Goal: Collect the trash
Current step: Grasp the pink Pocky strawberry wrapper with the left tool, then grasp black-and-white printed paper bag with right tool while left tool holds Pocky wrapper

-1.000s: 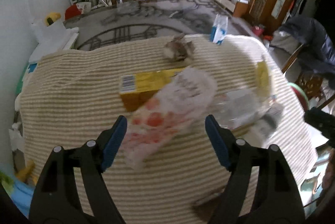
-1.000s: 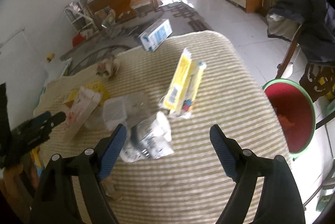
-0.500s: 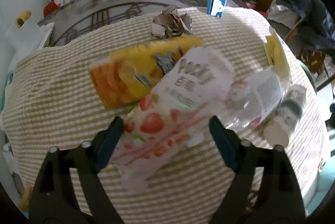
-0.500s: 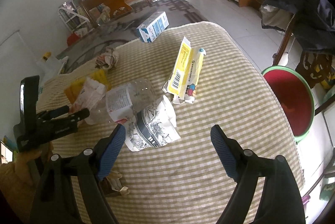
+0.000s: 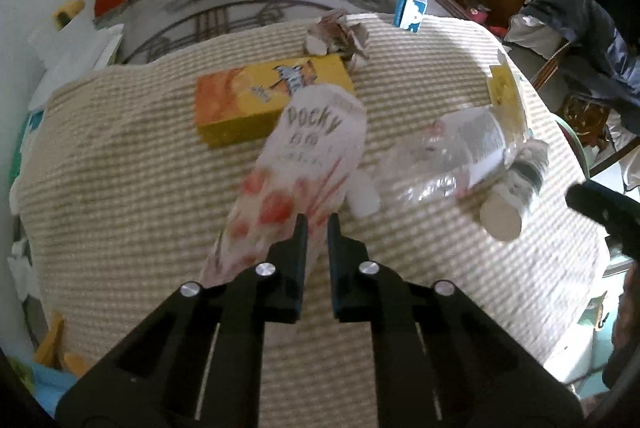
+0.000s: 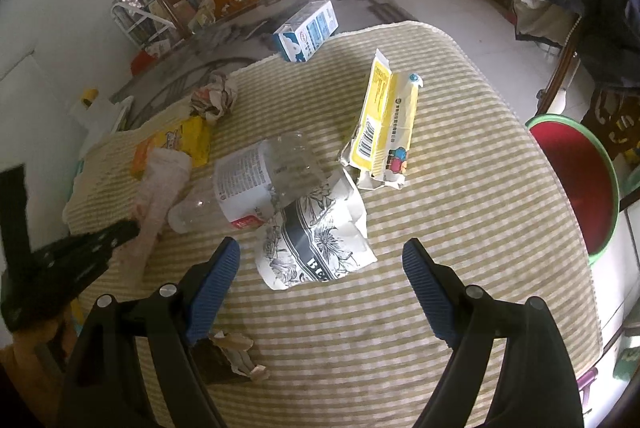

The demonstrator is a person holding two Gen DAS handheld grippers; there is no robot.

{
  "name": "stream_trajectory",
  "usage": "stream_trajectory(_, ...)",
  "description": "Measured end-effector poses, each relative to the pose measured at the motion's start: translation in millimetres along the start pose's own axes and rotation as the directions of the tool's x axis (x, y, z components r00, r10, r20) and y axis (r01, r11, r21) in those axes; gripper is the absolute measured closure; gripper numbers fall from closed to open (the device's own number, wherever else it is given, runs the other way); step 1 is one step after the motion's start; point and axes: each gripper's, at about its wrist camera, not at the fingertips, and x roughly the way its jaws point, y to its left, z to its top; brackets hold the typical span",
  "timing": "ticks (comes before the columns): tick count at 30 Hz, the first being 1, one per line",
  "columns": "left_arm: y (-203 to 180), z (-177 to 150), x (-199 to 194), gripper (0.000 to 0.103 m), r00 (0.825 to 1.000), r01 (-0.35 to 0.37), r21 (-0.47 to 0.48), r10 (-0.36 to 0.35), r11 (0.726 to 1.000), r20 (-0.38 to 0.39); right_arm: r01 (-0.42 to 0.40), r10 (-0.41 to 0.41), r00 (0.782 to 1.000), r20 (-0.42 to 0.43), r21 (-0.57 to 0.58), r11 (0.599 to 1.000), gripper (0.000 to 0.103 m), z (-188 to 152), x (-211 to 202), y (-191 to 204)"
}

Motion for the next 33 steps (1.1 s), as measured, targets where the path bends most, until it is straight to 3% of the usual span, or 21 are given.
stream_trajectory(2,3,-3,-1,0.091,1.0,-0.006,-0.006,0.006,1.0,0.0,-0.001,0.001,1.0,-0.007,0.018,1.0,0.022,1,3,-1)
stream_trajectory(4,5,-2,0,0.073,1.0,-0.007,-0.005,0.007,1.0,0.007,-0.004,0.004,1.0,-0.02,0.038,0.999,0.022,1,7,-2)
stream_trajectory(5,5,-1,1,0.052,1.0,-0.006,-0.008,0.006,1.0,0.012,-0.005,0.006,1.0,-0.024,0.043,0.999,0.022,2,8,-3)
stream_trajectory(6,6,2,2,0.043,1.0,-0.002,-0.011,0.003,1.0,0.024,-0.006,0.007,1.0,-0.027,0.047,0.999,0.022,2,9,-3)
stream_trajectory(8,5,9,6,0.038,0.999,0.003,-0.007,-0.003,1.0,0.036,-0.002,0.003,1.0,-0.026,0.045,0.999,0.022,2,9,-2)
stream_trajectory(9,4,12,11,0.029,0.999,-0.003,0.001,0.003,1.0,0.034,0.0,0.001,1.0,-0.026,0.044,0.999,0.022,1,9,-3)
stream_trajectory(13,4,21,39,0.026,0.999,-0.035,0.022,0.035,0.999,-0.018,0.006,-0.005,0.999,-0.035,0.045,0.999,0.022,1,11,-4)
stream_trajectory(15,6,22,47,0.019,0.998,-0.054,0.022,0.055,0.998,-0.01,0.013,-0.012,0.999,-0.037,0.028,1.0,0.022,2,12,-4)
stream_trajectory(21,28,26,53,0.018,0.999,0.023,-0.086,-0.026,0.996,-0.035,0.019,-0.026,0.998,-0.064,-0.114,0.993,0.015,0,30,7)
stream_trajectory(29,35,19,42,0.018,0.997,0.069,-0.097,-0.07,0.993,-0.01,-0.008,-0.001,0.999,-0.047,-0.182,0.983,0.007,7,54,11)
stream_trajectory(33,37,18,40,0.018,0.996,0.084,-0.096,-0.086,0.992,-0.009,-0.057,0.034,0.994,-0.102,-0.237,0.97,0.007,10,63,26)
